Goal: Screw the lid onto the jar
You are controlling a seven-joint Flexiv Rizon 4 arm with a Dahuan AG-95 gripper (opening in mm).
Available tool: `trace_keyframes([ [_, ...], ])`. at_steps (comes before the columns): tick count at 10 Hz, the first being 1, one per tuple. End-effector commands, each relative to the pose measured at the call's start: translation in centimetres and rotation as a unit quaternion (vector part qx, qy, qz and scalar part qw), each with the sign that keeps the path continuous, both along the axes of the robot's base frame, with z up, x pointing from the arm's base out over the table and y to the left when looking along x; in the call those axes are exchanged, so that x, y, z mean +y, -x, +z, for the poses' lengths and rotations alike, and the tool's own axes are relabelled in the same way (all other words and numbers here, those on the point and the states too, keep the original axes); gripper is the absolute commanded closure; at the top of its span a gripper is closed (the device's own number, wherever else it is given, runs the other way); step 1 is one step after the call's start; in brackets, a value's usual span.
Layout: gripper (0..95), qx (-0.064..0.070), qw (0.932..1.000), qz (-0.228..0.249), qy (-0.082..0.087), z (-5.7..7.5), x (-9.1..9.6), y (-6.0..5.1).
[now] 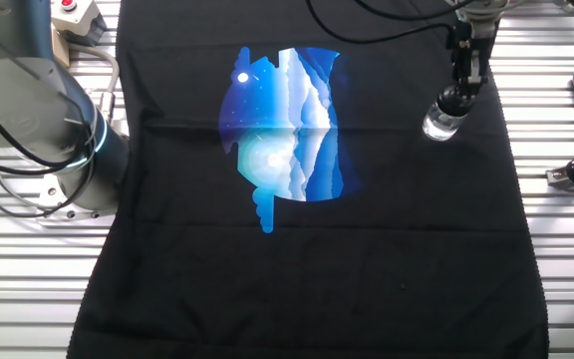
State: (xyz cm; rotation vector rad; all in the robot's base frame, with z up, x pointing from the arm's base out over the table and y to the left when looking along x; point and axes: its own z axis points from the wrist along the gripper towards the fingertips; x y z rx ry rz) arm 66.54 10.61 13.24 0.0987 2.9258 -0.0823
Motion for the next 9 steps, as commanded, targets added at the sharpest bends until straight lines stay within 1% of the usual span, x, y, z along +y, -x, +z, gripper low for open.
trace_keyframes([
  [1,95.0,-0.001,1.0,0.001,0.0,0.02,0.03,0.0],
  [4,95.0,-0.006,1.0,-0.004,-0.001,0.02,0.03,0.0],
  [6,95.0,-0.005,1.0,-0.004,-0.001,0.02,0.02,0.0],
  [9,95.0,-0.004,1.0,0.008,-0.002,0.02,0.02,-0.01],
])
